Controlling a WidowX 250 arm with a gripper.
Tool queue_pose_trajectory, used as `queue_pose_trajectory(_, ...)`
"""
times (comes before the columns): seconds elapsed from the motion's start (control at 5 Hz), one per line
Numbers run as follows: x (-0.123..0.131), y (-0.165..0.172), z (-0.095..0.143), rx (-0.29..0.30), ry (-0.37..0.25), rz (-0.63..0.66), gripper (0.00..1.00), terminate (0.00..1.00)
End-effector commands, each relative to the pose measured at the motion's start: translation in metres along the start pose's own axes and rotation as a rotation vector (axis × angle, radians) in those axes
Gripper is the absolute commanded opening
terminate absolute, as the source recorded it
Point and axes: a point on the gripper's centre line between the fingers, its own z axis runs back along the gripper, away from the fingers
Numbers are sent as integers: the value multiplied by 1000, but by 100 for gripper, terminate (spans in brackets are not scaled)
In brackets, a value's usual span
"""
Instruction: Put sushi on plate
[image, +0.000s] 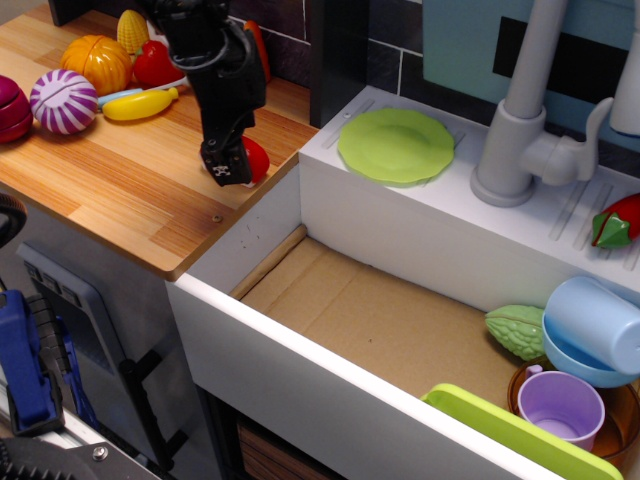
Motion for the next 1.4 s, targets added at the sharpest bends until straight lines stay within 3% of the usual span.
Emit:
queue_pose_trajectory(0.0, -2, 13, 2, 31, -34, 6, 100, 0)
queue_pose_trajectory(0.4, -5, 20, -9, 0, -57, 50, 100, 0)
queue_pose_trajectory(0.6, -8, 22, -6, -1, -55, 92, 0, 0)
queue_pose_trajectory(0.8, -5, 20, -3, 14, -52, 116, 0, 0)
queue_pose_trajectory(1.2, 58, 4, 16, 62, -13, 206, 0, 0)
